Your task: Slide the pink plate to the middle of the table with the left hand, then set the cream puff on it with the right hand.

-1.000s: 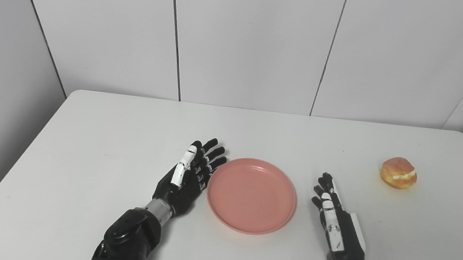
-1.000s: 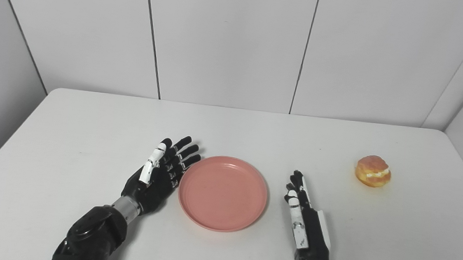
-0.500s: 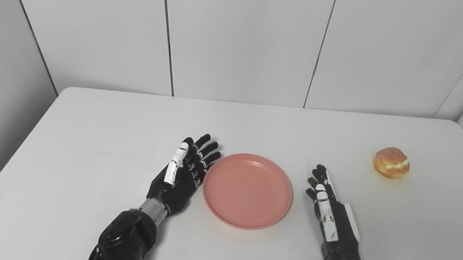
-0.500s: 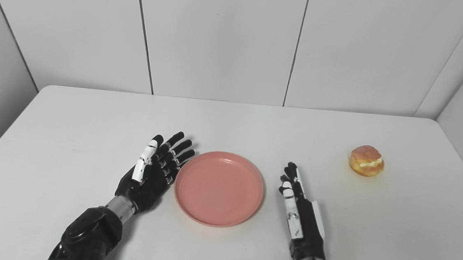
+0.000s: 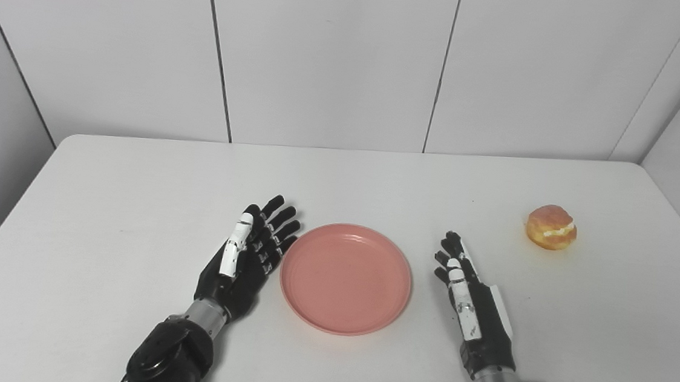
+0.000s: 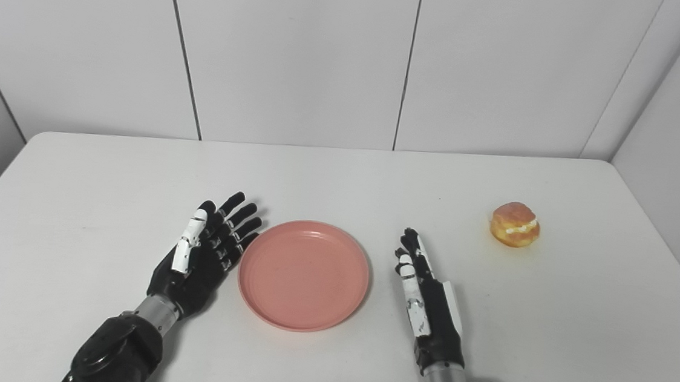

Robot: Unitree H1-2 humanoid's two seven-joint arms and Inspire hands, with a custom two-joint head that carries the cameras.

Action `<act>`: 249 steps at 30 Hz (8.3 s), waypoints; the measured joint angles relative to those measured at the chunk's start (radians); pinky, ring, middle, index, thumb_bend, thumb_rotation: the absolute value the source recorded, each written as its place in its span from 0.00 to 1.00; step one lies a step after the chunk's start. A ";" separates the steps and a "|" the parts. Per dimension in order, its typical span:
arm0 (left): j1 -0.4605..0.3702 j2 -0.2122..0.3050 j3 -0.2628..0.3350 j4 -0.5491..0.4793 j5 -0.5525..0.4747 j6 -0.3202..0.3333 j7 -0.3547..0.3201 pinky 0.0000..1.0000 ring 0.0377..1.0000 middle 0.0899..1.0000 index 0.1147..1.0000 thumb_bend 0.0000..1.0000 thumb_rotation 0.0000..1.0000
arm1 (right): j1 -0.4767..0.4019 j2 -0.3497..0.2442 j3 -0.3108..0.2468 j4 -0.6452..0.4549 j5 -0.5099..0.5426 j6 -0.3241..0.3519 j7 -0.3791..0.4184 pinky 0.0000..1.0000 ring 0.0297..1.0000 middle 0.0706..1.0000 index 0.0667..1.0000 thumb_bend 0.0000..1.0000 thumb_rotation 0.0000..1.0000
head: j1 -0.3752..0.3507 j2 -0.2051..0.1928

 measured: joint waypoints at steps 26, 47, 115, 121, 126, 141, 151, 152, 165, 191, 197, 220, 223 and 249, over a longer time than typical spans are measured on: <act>0.033 0.035 0.013 0.079 0.060 -0.223 -0.004 0.98 0.94 0.94 0.93 0.38 1.00 | -0.139 -0.128 -0.060 -0.110 -0.190 0.062 -0.029 0.80 0.85 0.86 0.84 0.56 0.89 | -0.083 -0.072; 0.018 0.041 0.048 0.113 0.022 -0.233 -0.007 0.99 0.95 0.94 0.94 0.32 1.00 | -0.233 -0.335 -0.026 -0.106 -0.623 0.110 -0.040 0.77 0.89 0.96 0.97 0.75 0.82 | -0.164 -0.098; 0.035 0.079 0.048 0.088 -0.025 -0.214 -0.028 0.99 0.95 0.95 0.94 0.31 1.00 | -0.482 -0.509 0.106 0.436 -0.567 0.272 0.066 0.75 0.87 0.92 0.93 0.92 0.53 | -0.186 -0.069; 0.043 0.080 0.051 0.077 -0.025 -0.209 -0.028 0.99 0.95 0.95 0.94 0.31 1.00 | -0.489 -0.509 0.121 0.469 -0.559 0.272 0.065 0.76 0.87 0.91 0.92 0.92 0.52 | -0.184 -0.066; 0.046 0.080 0.052 0.073 -0.025 -0.208 -0.028 0.99 0.94 0.95 0.95 0.31 1.00 | -0.494 -0.509 0.126 0.482 -0.548 0.272 0.066 0.75 0.87 0.91 0.91 0.92 0.49 | -0.184 -0.060; 0.042 0.080 0.059 0.081 -0.026 -0.208 -0.028 1.00 0.95 0.95 0.95 0.32 1.00 | -0.501 -0.521 0.132 0.524 -0.525 0.269 0.071 0.75 0.85 0.88 0.90 0.92 0.41 | -0.190 -0.060; 0.039 0.081 0.063 0.085 -0.026 -0.208 -0.037 0.99 0.95 0.95 0.94 0.33 1.00 | -0.511 -0.528 0.135 0.542 -0.513 0.266 0.071 0.74 0.85 0.89 0.88 0.89 0.33 | -0.190 -0.055; 0.039 0.081 0.063 0.085 -0.026 -0.208 -0.037 0.99 0.94 0.95 0.94 0.33 1.00 | -0.511 -0.530 0.137 0.543 -0.513 0.266 0.071 0.74 0.85 0.88 0.88 0.89 0.32 | -0.190 -0.055; 0.043 0.082 0.063 0.077 -0.026 -0.202 -0.037 1.00 0.95 0.96 0.95 0.32 1.00 | -0.529 -0.535 0.146 0.576 -0.519 0.266 0.043 0.52 0.57 0.61 0.62 0.75 0.15 | -0.190 -0.049; 0.042 0.091 0.064 0.081 -0.026 -0.202 -0.050 0.99 0.94 0.95 0.94 0.34 1.00 | -0.484 -0.554 0.154 0.477 -0.512 0.308 0.068 0.34 0.38 0.41 0.45 0.49 0.15 | -0.181 -0.043; 0.046 0.086 0.064 0.075 -0.025 -0.202 -0.043 0.98 0.94 0.94 0.93 0.34 1.00 | -0.466 -0.552 0.154 0.366 -0.529 0.334 0.083 0.29 0.33 0.39 0.45 0.49 0.15 | -0.169 -0.038; 0.100 0.040 0.024 -0.001 0.069 -0.229 0.025 0.97 0.95 0.94 0.93 0.39 1.00 | -0.489 -0.497 0.227 -0.076 -0.647 0.427 0.331 0.30 0.35 0.39 0.45 0.50 0.15 | -0.031 -0.006; 0.114 0.028 0.014 -0.019 0.109 -0.238 0.044 0.97 0.95 0.95 0.94 0.41 1.00 | -0.490 -0.471 0.244 -0.107 -0.647 0.427 0.364 0.30 0.34 0.38 0.44 0.50 0.14 | -0.006 -0.005; 0.214 -0.084 -0.094 -0.122 0.385 -0.326 0.199 0.93 0.92 0.93 0.93 0.46 1.00 | -0.517 -0.284 0.386 -0.036 -0.663 0.361 0.432 0.32 0.38 0.42 0.45 0.50 0.14 | 0.233 0.058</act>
